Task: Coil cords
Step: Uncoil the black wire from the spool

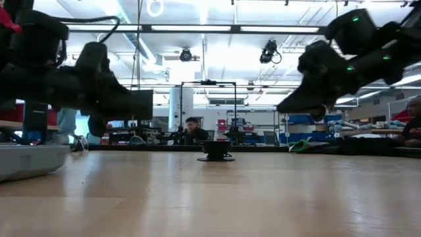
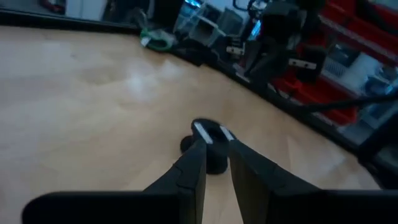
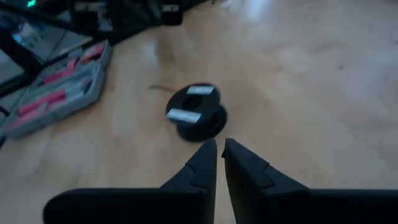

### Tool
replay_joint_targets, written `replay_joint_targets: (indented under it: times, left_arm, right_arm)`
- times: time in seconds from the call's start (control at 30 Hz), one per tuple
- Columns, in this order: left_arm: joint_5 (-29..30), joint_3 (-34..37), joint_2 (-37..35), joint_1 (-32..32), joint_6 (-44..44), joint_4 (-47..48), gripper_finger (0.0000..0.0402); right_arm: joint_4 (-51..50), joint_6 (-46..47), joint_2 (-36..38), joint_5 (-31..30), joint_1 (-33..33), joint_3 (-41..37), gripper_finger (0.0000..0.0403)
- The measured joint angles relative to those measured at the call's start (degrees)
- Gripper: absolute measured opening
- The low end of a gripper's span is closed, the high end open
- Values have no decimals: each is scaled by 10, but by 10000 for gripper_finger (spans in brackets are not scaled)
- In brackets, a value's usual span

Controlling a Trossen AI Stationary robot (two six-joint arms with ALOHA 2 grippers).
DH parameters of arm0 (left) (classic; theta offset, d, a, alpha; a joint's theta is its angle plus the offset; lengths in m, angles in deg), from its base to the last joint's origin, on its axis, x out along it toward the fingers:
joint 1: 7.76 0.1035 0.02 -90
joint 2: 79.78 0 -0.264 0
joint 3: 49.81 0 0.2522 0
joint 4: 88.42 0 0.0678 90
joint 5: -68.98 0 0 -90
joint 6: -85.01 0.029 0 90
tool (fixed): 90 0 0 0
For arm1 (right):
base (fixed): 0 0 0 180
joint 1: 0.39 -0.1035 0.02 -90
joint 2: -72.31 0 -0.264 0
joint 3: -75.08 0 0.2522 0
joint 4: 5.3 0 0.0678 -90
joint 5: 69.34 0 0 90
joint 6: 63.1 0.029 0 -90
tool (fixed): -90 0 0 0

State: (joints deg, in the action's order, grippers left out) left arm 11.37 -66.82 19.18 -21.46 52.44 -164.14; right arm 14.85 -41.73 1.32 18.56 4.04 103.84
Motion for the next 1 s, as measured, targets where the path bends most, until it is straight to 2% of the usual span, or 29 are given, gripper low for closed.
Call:
replay_joint_targets:
  times: [0.2,0.37,0.57,0.7,0.87,1.0]
  left_arm:
    - [-82,0,-9,6,34,4,76]
    - [-96,-22,-9,6,91,10,76]
    - [-100,-54,-9,6,141,19,76]
    - [-109,-66,-9,10,144,25,76]
    - [-171,-86,-9,31,126,59,76]
    - [-221,-124,-9,54,132,129,76]
  right_arm:
    - [-7,-22,-12,-102,-92,-1,19]
    - [-4,-28,-44,-194,-159,12,6]
    - [-17,-14,-76,-228,-212,28,2]
    - [-27,7,-78,-239,-241,28,1]
    - [-56,39,-76,-279,-281,28,1]
    - [-72,45,-76,-317,-307,28,1]
